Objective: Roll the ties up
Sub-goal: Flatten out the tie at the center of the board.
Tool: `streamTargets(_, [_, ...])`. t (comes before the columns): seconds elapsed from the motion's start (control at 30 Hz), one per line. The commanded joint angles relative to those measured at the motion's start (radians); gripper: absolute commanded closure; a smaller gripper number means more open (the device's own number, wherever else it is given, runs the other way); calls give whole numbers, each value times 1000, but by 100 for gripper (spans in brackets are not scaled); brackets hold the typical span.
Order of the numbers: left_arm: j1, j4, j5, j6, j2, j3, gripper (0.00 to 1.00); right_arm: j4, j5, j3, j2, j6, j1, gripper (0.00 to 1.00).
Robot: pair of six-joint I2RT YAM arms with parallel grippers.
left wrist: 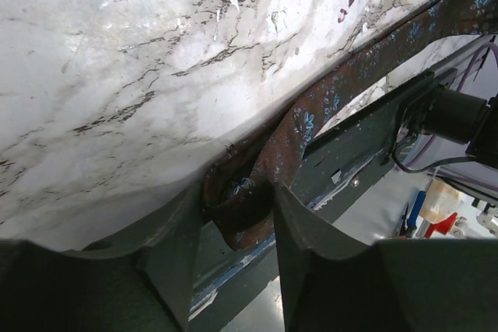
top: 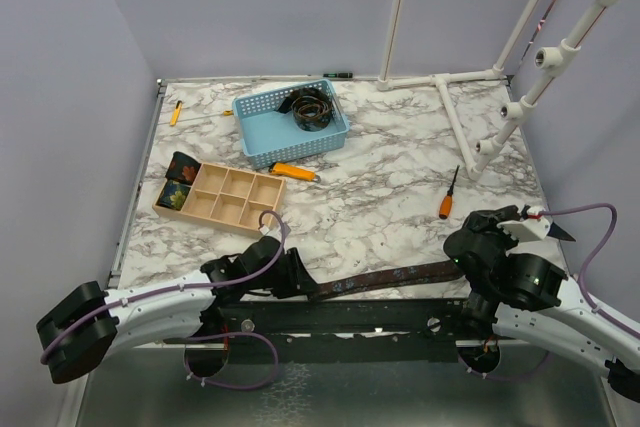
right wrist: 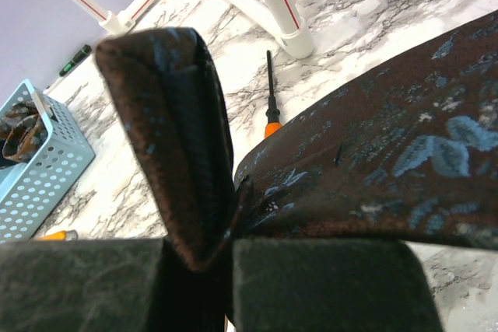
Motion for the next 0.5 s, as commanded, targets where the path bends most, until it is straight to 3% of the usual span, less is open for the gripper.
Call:
streamTargets(0.0, [5,39,48,24,6,-23,63,12,6,-10,-8,-4,-6,100])
streamTargets(0.27, [5,38,47,26,-31,-36,79,12,9,-9,4,-4,-7,100])
streamTargets(0.4, [6,39,43,51,-39,-22,99,11,9,-7,13,-5,-6,100])
streamTargets(0.47, [6,37,33,63,-40,-7,100,4,8,-2,15,0,-6,100])
